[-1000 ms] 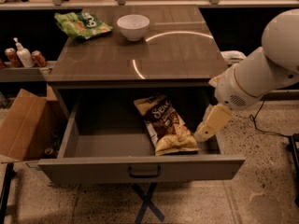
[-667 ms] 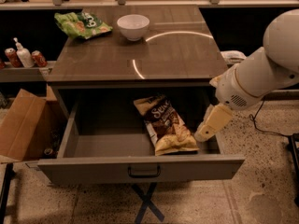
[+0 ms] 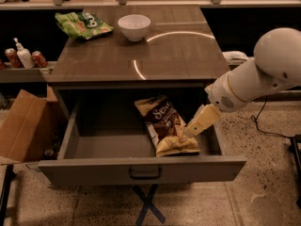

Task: Pick brown chip bag from top drawer and place on counter

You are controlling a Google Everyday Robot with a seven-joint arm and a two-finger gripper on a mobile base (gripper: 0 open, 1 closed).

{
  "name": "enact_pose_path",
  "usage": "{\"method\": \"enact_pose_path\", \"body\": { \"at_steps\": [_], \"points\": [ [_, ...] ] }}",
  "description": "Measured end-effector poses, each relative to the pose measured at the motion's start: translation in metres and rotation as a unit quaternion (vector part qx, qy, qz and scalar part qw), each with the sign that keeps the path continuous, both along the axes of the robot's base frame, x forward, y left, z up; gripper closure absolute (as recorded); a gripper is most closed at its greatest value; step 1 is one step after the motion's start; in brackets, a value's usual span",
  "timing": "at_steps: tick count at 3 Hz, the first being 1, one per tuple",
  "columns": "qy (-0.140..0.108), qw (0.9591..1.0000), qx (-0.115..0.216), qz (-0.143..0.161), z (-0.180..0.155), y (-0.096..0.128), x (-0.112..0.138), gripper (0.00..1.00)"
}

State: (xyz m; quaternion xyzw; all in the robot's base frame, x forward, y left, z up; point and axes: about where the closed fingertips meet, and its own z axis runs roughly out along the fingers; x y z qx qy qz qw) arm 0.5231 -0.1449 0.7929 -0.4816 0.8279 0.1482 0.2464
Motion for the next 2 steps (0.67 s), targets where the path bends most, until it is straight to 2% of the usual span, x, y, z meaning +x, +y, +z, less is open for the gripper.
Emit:
{"method": "enact_pose_path", "body": {
  "at_steps": [1,2],
  "points": [
    [0.011,0.9994,0.028,-0.018,-0.011,0.016,0.016,0.00],
    [0.020,0.9989,0.032,-0.026,-0.025,0.037,0.023,0.00]
  ]
}}
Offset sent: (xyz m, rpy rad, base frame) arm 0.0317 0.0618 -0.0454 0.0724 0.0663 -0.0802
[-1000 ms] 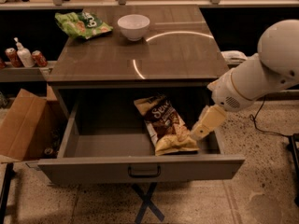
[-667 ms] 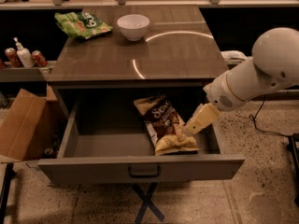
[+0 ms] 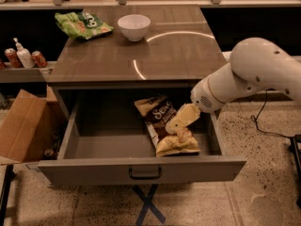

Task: Pick brown chip bag from top drawer and place on counter

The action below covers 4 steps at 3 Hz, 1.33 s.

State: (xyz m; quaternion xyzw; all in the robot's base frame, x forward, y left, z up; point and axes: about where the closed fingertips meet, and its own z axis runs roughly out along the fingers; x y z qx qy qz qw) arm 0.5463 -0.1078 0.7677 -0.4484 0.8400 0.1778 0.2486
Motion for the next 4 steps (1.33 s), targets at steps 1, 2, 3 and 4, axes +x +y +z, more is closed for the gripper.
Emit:
{"method": "enact_pose_path", "body": {
  "at_steps": [1,2,3,4],
  "points": [
    [0.008,0.9998,0.006,-0.015,-0.026,0.009,0.004,0.00],
    [0.010,0.9987,0.017,-0.046,-0.054,0.002,0.009,0.00],
    [-0.001,0.9976,0.026,-0.064,-0.068,-0.011,0.013,0.00],
    [-0.004,0.9974,0.027,-0.066,-0.068,-0.012,0.015,0.00]
  ]
}}
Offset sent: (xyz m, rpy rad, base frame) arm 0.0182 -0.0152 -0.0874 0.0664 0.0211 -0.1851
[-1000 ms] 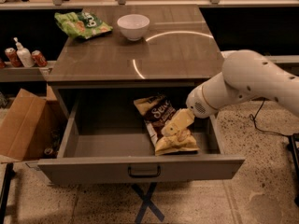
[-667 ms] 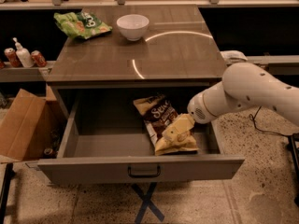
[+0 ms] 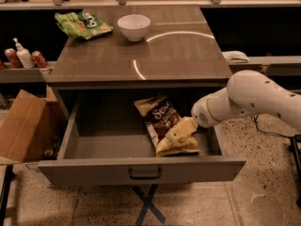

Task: Pick brown chip bag from top drawer and place on counter

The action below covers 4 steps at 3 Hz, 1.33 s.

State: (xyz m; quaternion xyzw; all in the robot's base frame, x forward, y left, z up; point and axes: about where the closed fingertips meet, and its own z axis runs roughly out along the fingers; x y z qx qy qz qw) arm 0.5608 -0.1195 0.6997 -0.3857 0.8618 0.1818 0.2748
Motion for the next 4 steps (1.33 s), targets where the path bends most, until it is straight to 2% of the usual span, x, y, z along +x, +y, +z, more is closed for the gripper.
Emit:
{"method": "enact_pose_path", "body": {
  "at_steps": [1,2,4],
  "points": [
    [-0.002,1.0000,0.005,-0.007,-0.004,0.000,0.002,0.00],
    [-0.005,0.9998,0.016,-0.010,-0.009,0.006,0.014,0.00],
    [0.004,0.9996,0.027,0.003,-0.023,0.036,0.039,0.00]
  ]
}}
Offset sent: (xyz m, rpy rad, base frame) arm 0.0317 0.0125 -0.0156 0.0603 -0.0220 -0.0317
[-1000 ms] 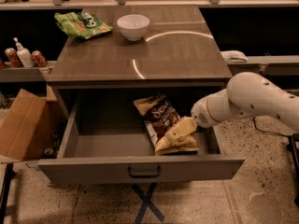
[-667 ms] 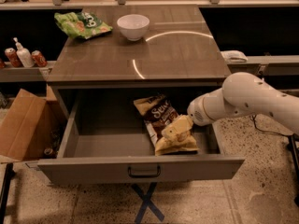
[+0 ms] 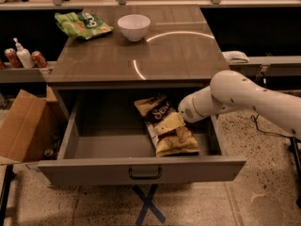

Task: Pick brown chip bag from top drawer and place on counter

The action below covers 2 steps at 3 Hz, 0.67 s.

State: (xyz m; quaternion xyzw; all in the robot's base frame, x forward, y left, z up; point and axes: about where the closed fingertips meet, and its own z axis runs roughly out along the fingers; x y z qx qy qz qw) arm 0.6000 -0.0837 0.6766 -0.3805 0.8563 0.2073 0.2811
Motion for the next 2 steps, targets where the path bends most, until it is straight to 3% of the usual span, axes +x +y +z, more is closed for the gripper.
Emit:
{"method": "enact_pose_path", "body": {
  "at_steps": [1,2],
  "points": [
    [0.012,0.9999,0.005,0.007,-0.015,0.013,0.004,0.18],
    [0.013,0.9999,0.009,0.007,-0.029,0.007,0.006,0.41]
  ]
}}
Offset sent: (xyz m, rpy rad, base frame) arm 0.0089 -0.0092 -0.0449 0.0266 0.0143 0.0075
